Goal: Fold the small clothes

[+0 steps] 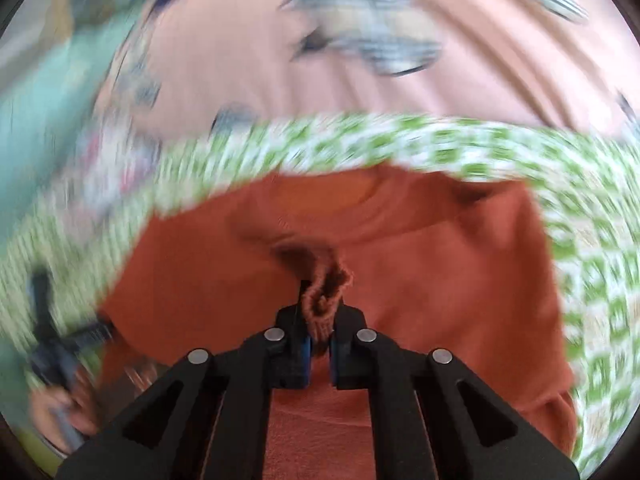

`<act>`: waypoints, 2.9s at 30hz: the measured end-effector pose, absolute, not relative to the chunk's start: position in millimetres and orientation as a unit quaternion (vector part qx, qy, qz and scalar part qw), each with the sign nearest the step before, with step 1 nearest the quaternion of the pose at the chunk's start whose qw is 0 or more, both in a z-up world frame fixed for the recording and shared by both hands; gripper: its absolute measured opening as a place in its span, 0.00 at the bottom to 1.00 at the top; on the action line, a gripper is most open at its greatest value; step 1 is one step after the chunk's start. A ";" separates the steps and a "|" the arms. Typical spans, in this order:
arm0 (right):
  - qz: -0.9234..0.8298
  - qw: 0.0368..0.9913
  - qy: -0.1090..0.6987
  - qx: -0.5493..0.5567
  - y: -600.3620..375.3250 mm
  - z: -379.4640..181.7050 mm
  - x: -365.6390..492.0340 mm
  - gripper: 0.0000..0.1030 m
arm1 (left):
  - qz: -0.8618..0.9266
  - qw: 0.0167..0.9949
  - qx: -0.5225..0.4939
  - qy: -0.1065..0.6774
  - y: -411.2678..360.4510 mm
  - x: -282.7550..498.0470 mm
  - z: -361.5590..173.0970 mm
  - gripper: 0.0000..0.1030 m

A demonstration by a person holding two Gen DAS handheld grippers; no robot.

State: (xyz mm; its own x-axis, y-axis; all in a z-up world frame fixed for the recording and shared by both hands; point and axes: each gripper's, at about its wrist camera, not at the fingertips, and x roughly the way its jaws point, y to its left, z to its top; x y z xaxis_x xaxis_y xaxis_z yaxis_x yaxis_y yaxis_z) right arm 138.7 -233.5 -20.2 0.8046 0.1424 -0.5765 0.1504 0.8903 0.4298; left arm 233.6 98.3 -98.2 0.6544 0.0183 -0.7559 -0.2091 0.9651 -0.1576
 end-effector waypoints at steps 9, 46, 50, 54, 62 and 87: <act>-0.003 0.881 0.365 0.300 -263.5 -76.4 137.4 0.07 | 0.074 0.902 -0.142 0.401 99.3 235.5 -102.3 0.62; -0.066 0.881 0.369 0.288 -289.4 -56.6 -28.7 0.42 | 0.014 0.886 -0.199 0.418 132.2 156.5 -99.7 0.64; -0.062 0.878 0.373 0.293 -288.0 -60.7 -55.2 0.47 | 0.004 0.881 -0.202 0.428 137.6 114.2 -100.3 0.71; -0.032 0.878 0.376 0.294 -287.1 -63.1 -78.4 0.51 | -0.033 0.874 -0.206 0.440 134.0 74.0 -103.1 0.79; 0.020 0.860 0.419 0.290 -306.0 -82.6 -129.1 0.57 | -0.132 0.848 -0.215 0.467 121.1 14.8 -114.0 0.83; 0.145 0.822 0.409 0.368 -283.7 -123.2 -165.7 0.07 | -0.250 0.819 -0.204 0.473 104.9 -36.9 -130.2 0.07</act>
State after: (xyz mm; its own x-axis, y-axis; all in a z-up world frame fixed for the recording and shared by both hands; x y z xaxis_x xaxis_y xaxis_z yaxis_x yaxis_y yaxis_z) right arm -165.7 -283.7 -123.2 0.6239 0.5399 -0.5650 0.0623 0.6863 0.7246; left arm -36.9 104.9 -130.2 0.4262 -0.6039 -0.6736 0.2170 0.7911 -0.5720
